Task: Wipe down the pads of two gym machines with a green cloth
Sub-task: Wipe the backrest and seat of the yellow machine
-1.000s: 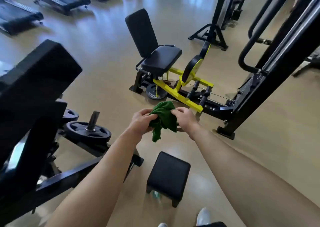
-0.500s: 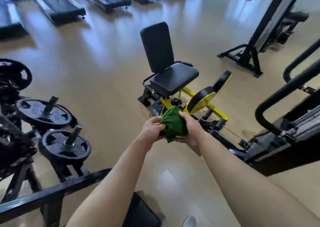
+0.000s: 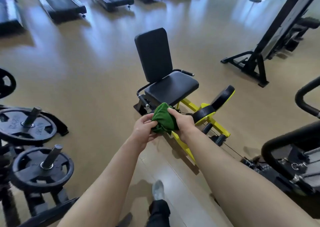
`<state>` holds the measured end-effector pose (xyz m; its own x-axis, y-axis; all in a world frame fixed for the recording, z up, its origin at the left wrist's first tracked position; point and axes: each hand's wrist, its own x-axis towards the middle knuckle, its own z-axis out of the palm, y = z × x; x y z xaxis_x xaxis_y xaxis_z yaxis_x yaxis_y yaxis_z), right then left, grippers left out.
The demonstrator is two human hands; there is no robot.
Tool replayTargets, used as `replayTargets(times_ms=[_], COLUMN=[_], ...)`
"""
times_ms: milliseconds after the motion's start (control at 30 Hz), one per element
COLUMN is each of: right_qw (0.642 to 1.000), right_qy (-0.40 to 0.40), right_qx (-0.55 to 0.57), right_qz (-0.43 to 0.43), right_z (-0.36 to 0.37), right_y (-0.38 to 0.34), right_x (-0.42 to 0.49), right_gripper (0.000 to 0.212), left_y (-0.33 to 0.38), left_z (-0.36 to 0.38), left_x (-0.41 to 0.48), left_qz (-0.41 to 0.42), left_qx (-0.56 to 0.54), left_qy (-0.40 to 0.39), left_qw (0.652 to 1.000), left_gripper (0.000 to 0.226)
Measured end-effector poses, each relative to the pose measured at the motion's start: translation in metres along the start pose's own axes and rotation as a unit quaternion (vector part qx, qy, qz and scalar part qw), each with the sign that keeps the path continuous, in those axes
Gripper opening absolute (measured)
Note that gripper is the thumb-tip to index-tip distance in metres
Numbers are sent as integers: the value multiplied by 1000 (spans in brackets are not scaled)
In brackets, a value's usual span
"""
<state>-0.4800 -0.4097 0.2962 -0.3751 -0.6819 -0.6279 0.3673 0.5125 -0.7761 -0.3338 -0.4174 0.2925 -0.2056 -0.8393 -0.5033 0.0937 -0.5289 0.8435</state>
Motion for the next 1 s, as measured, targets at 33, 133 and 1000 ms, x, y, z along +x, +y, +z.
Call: replayTargets(times_ms=[33, 133, 1000], right_qw=[1000, 1000, 995], right_qy=[5, -1, 35], right_qx=[0, -6, -53], right_qz=[0, -4, -83], right_z=[7, 36, 299], right_y=[-10, -52, -338], right_x=[20, 73, 503], right_gripper=[91, 55, 45], left_y=[9, 47, 331], left_z=[2, 5, -28], left_x=[21, 89, 574], left_qz=[-1, 9, 30], left_qx=[-10, -23, 219], left_qy=[0, 4, -36], left_qw=[1000, 1000, 975], left_gripper=[23, 21, 24])
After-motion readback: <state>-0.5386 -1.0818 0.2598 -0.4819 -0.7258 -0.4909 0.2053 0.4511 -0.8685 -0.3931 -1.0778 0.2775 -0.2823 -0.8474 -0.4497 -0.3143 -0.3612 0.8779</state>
